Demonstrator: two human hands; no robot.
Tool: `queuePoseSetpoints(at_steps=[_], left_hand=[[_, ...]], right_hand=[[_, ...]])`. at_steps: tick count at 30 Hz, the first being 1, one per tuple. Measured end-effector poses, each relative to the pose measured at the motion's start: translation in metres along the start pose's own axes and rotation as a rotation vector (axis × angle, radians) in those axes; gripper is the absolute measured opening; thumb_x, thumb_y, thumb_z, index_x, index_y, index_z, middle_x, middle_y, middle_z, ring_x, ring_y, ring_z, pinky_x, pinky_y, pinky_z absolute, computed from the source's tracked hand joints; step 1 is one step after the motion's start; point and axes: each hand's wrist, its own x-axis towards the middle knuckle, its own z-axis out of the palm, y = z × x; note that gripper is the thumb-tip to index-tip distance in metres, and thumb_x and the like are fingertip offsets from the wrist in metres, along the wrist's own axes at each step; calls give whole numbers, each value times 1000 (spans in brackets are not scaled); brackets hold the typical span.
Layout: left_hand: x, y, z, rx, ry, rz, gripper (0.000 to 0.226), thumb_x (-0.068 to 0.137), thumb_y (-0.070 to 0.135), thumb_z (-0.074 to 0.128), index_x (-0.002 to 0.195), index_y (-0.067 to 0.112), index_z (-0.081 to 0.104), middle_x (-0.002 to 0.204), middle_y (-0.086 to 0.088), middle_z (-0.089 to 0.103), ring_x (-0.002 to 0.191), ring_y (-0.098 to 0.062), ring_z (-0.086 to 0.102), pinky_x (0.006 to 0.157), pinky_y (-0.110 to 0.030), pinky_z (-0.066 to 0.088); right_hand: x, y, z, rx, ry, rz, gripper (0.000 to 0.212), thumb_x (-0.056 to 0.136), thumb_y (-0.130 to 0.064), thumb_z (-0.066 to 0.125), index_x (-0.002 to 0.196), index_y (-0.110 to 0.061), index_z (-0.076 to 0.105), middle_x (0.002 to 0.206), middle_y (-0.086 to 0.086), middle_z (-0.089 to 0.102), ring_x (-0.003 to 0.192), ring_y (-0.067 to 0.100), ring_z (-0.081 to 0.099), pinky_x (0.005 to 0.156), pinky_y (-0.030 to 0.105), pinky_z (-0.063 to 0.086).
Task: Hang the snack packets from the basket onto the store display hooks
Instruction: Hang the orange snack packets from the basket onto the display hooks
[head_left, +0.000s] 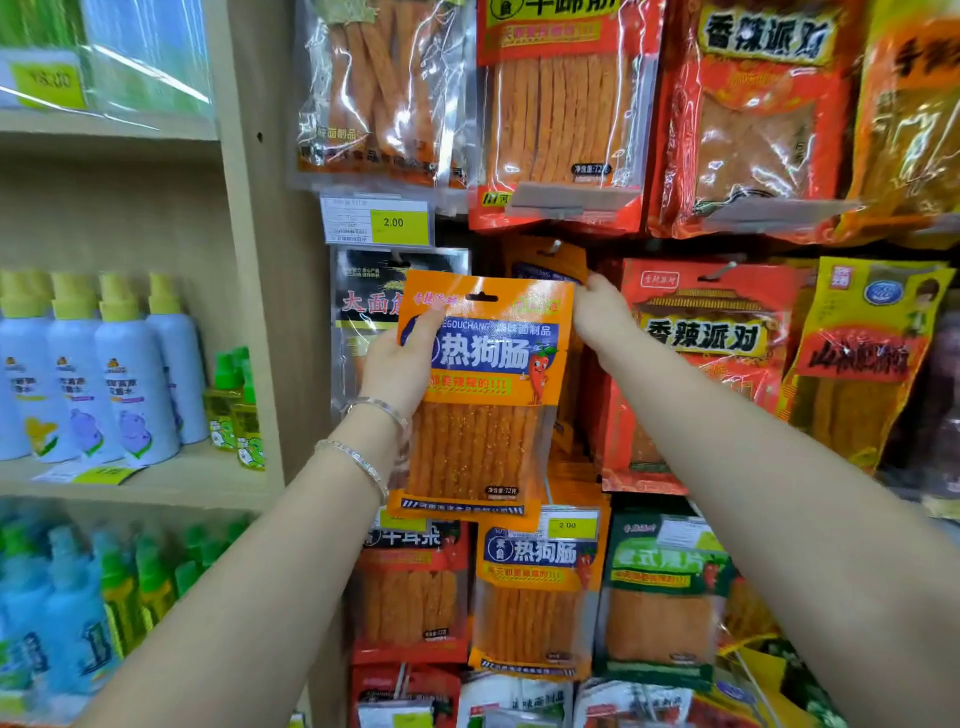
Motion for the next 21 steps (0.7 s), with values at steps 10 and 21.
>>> queuePoseSetpoints(at_steps=[10,21], left_hand=[[-3,5,11,-34,-44,-10,34,86,56,53,77,23,59,66,8,70,64,-9,68,66,-29,52],[-2,31,36,351,-115,602,69,93,18,49,150,19,9,157,2,13,138,1,7,109,-12,6]], right_hand=[[-74,7,0,499,64,-132,29,90,-55,47,96,-30,59,93,-10,67,88,2,64,75,27,48],[-62,-11,-30,424,278,-242,20,90,-28,61,71,-29,55,74,-11,62,73,9,59,71,32,46]])
